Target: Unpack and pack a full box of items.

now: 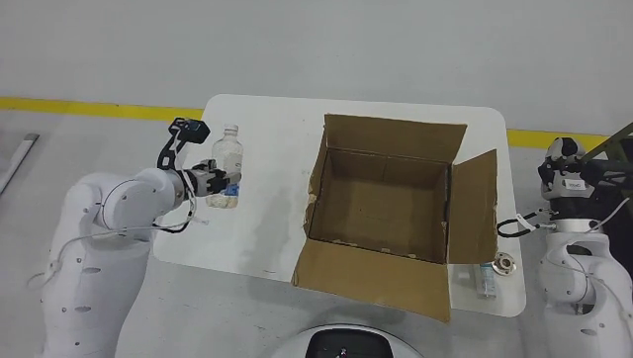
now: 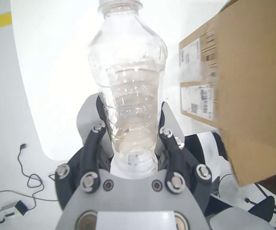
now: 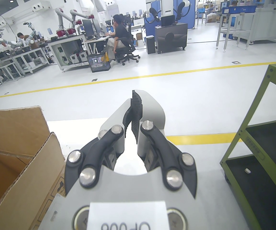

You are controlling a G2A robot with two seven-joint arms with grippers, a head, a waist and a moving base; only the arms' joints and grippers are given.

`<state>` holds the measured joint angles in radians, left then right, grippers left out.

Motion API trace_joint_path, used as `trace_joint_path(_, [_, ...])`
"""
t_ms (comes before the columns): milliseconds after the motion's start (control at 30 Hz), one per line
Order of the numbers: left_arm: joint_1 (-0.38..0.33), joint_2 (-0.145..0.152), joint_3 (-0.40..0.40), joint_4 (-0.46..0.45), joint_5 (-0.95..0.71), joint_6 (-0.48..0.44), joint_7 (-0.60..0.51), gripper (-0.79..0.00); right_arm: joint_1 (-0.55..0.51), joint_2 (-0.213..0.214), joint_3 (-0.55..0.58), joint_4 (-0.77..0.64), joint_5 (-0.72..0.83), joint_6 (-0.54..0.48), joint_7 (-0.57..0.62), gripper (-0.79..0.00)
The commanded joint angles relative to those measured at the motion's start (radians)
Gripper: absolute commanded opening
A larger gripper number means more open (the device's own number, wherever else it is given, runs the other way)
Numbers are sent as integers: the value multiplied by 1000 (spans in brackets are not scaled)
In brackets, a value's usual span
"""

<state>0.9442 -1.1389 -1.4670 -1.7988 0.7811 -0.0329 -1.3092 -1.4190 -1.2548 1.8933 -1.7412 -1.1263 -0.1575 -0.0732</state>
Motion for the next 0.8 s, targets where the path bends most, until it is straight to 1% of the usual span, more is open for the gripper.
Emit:
trace_joint_path(0, [-20, 0, 3, -37, -18, 28, -15, -785, 0, 0, 0, 0, 0, 0, 0, -785])
trace_joint_path(67, [-38, -1, 3, -68, -69, 37, -15, -785, 0, 0, 0, 0, 0, 0, 0, -785])
trace_joint_path(600, [-38, -1, 3, -68, -69, 37, -15, -785, 0, 0, 0, 0, 0, 0, 0, -785])
trace_joint_path(667, [-24, -8, 5, -58, -174, 37, 80, -785, 0, 0, 0, 0, 0, 0, 0, -785])
trace_joint_path(767, [-57, -12, 33, -41, -230, -6, 156, -785, 0, 0, 0, 0, 0, 0, 0, -785])
